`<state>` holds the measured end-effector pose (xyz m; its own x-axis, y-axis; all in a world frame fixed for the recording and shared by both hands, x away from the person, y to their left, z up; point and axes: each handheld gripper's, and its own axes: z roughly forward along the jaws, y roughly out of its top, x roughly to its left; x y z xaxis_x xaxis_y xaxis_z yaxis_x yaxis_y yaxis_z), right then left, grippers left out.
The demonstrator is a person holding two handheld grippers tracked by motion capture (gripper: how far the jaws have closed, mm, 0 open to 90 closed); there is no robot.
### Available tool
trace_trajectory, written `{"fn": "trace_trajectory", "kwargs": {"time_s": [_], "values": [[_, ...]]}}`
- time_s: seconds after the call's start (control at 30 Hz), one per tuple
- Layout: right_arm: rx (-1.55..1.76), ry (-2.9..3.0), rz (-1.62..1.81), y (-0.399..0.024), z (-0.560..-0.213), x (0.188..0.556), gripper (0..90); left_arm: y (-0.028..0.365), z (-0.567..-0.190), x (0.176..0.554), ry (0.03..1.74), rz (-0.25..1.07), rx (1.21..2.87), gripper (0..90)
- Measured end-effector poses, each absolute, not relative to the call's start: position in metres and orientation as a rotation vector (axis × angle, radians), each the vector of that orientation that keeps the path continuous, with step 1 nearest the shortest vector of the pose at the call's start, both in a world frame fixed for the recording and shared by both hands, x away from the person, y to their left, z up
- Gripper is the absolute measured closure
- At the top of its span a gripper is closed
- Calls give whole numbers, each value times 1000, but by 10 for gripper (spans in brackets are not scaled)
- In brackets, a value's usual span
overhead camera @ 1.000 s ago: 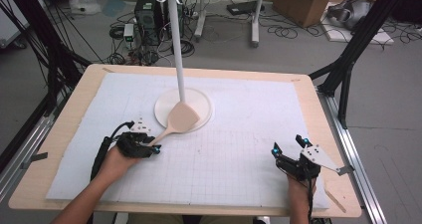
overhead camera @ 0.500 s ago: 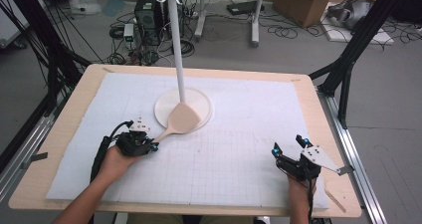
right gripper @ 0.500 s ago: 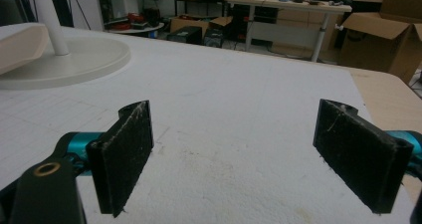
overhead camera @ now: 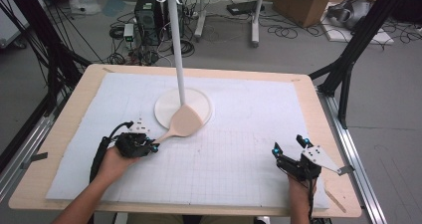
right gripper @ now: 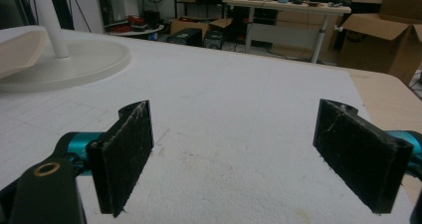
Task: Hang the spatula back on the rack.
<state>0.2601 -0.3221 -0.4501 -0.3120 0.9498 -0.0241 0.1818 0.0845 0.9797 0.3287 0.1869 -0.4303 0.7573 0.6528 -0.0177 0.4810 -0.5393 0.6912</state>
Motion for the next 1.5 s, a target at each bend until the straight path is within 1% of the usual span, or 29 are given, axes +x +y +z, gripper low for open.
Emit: {"fn": "trace_trajectory", "kwargs": {"time_s": [0.2,0.33,0.47,0.5,0.53,0.57,0.6,0.67,0.7,0.73,0.83,0.93,1.1,1.17,1.2,1.27,1.3,1.33,1.5], "values": [[1124,1650,1283,-319,-449,261,148,184,-423,324,782,306,2247,778],[1079,1702,1353,-310,-444,261,148,179,-417,323,731,288,2246,778],[918,1833,1446,-282,-424,265,149,171,-414,321,675,262,2255,778],[918,1833,1446,-282,-424,265,149,170,-414,320,648,256,2264,778],[843,1910,1482,-267,-415,268,149,167,-414,319,633,244,2260,777],[843,1910,1482,-267,-415,268,149,165,-414,318,613,234,2266,777],[762,1992,1503,-251,-407,271,159,163,-414,317,595,227,2266,777],[717,2028,1501,-243,-403,273,161,160,-413,316,567,214,2284,777],[657,2106,1495,-226,-397,277,173,158,-413,315,556,211,2288,777],[657,2106,1495,-226,-397,277,173,157,-413,315,538,205,2302,777],[560,2198,1492,-204,-390,281,216,153,-412,314,514,195,2308,777],[496,2262,1481,-188,-385,286,227,150,-411,313,487,182,2320,777],[423,2335,1462,-172,-380,292,257,145,-408,312,441,154,2337,777],[363,2387,1435,-165,-379,294,301,142,-407,312,416,145,2345,777],[363,2387,1435,-165,-379,294,301,141,-406,311,402,145,2354,777],[323,2421,1406,-159,-378,293,328,137,-405,311,378,129,2359,777],[264,2464,1365,-152,-378,293,356,136,-404,310,364,125,2364,777],[264,2464,1365,-152,-378,293,356,134,-403,310,356,121,2369,777],[129,2554,1247,-132,-375,292,415,127,-399,307,309,110,2396,777]]}}
